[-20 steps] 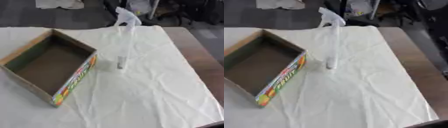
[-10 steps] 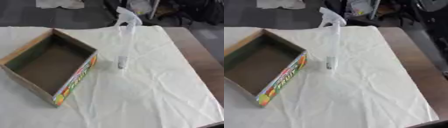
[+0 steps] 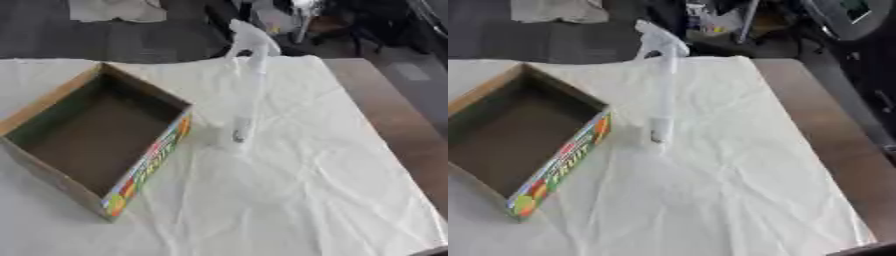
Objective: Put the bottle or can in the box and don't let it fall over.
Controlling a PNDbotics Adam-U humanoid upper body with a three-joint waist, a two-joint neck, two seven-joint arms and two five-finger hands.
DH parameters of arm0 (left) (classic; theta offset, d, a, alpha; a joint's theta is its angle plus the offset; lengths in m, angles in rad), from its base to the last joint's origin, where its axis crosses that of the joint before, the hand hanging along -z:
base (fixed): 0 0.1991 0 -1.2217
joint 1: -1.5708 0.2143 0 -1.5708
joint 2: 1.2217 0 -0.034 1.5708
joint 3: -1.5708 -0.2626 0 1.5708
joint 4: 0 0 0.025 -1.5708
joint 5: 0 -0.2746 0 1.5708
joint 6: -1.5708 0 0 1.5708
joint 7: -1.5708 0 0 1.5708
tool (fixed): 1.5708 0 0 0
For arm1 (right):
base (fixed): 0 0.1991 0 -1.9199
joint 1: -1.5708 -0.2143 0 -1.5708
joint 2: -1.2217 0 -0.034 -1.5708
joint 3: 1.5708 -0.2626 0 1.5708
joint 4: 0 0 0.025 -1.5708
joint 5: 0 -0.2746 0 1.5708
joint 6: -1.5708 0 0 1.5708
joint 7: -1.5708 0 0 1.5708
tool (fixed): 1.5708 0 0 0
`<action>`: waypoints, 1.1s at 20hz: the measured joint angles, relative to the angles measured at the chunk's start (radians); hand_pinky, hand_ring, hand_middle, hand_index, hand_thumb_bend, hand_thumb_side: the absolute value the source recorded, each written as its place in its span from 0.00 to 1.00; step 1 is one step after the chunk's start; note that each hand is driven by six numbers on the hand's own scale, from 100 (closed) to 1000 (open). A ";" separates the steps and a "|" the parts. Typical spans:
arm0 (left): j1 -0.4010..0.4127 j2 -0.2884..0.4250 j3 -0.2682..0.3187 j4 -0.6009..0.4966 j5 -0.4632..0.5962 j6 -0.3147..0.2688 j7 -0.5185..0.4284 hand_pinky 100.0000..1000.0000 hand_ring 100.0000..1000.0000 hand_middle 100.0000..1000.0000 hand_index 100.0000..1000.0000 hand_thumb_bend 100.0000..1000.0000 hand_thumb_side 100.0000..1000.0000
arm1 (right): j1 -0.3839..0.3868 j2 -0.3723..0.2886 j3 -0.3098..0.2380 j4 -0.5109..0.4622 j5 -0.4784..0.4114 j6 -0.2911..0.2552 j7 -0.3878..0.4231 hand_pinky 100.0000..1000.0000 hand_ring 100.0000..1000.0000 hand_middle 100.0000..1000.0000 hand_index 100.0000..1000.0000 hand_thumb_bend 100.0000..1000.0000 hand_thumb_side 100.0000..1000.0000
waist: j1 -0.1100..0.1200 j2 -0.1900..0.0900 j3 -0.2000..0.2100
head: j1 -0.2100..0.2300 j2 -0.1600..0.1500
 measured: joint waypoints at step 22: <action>-0.003 0.000 -0.006 0.000 -0.003 0.004 -0.004 0.95 0.58 0.69 0.57 0.08 0.85 | -0.002 -0.006 0.034 0.018 0.015 -0.007 0.025 0.88 0.82 0.88 0.91 0.18 0.37 | -0.006 0.006 0.003 | -0.001 -0.010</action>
